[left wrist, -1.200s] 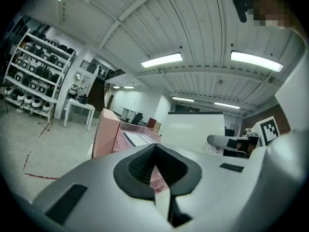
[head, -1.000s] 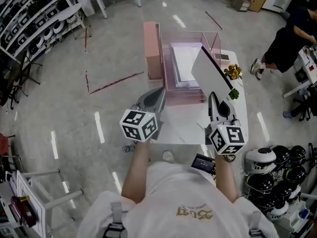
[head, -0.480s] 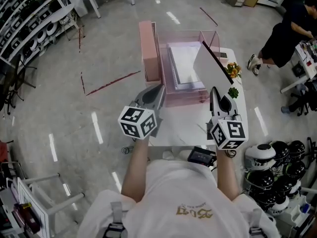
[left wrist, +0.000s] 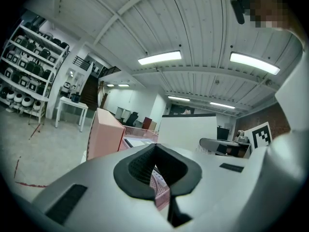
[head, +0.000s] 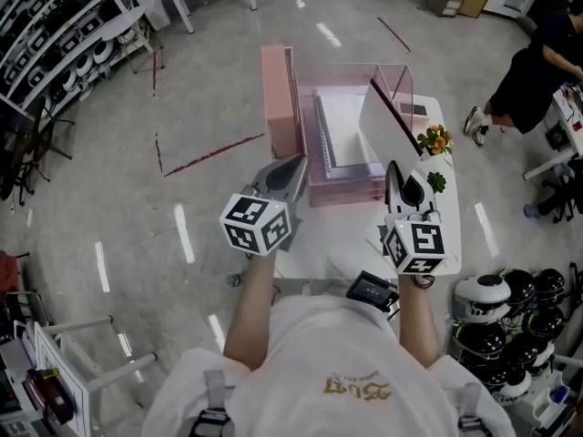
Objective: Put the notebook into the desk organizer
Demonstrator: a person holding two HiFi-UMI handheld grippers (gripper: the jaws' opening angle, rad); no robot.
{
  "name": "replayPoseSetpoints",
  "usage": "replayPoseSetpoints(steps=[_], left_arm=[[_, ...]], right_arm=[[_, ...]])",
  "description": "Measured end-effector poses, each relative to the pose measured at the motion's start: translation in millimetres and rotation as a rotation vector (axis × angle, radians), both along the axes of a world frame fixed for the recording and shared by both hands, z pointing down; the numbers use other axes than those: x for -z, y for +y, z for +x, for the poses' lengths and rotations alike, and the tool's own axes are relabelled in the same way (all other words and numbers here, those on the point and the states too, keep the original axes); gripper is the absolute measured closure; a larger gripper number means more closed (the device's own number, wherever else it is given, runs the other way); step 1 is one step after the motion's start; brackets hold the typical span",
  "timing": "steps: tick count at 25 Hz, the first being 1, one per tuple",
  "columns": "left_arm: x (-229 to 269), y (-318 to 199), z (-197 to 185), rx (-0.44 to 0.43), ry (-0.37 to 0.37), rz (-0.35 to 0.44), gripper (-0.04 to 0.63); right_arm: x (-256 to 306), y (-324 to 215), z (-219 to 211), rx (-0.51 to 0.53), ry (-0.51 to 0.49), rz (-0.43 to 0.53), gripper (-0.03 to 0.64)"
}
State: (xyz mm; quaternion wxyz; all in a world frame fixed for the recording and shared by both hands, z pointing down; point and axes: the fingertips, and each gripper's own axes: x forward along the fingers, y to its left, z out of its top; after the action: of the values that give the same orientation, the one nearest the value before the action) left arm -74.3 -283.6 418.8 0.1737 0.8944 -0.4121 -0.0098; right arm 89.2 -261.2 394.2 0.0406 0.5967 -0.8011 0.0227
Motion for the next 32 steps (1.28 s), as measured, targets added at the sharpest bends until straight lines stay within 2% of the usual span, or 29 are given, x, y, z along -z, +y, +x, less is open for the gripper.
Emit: replayPoseSetpoints(steps=[12, 24, 32], left_arm=[[-9.5, -24.2, 7.2, 0.005, -0.011, -0.015, 0.581], [-17.7, -37.9, 6.3, 0.017, -0.016, -0.028, 0.581], [-19.9, -45.6, 4.0, 0.021, -0.022, -0.033, 0.581]], right_arm=[[-5.7, -29.4, -2.8, 0.014, 0.121, 0.021, 0.598], [-12.5, -47.9, -18.8, 0.046, 0.323, 0.064, 0.598], [-23.0, -62.9, -34.0, 0.095, 0.425, 0.059, 0.598]])
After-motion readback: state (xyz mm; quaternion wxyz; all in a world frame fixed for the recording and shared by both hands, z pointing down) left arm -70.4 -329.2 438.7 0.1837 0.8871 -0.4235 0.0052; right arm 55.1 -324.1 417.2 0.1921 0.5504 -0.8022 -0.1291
